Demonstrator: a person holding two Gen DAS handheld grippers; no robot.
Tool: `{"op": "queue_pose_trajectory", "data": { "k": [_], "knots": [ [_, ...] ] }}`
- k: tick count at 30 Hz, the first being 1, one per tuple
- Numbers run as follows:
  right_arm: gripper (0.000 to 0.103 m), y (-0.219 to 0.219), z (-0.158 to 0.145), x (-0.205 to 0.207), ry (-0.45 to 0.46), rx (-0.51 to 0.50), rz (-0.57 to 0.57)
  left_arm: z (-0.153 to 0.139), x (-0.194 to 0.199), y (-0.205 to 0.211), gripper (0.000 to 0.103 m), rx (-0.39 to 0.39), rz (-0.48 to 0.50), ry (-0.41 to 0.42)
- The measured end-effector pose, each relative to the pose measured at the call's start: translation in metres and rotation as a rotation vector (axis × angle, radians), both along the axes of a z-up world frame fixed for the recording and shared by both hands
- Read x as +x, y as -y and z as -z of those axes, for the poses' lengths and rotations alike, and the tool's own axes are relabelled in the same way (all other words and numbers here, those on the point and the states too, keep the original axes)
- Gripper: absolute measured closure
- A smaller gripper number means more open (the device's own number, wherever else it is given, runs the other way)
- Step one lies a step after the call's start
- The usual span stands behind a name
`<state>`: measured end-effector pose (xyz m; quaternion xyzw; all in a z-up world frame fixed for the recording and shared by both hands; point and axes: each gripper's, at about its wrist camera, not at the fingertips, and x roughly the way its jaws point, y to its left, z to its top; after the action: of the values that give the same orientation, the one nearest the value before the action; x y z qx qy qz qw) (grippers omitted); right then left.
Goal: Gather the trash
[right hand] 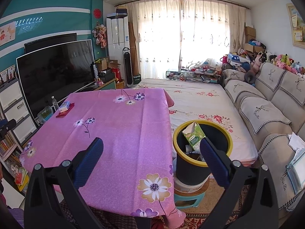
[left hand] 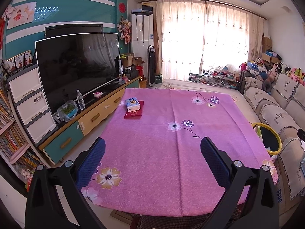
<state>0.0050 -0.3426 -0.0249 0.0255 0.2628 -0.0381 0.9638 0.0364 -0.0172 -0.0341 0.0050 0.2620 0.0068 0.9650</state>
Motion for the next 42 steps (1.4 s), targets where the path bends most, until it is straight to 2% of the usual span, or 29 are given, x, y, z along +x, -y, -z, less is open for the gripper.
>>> {"op": "queue_pose_trajectory", "data": {
  "k": [42],
  "knots": [
    [0.007, 0.0005, 0.0084, 0.0033, -0.006, 0.007, -0.006, 0.0014, 0.0032, -0.0007, 0.005, 0.013, 0.008, -0.010]
  ]
}}
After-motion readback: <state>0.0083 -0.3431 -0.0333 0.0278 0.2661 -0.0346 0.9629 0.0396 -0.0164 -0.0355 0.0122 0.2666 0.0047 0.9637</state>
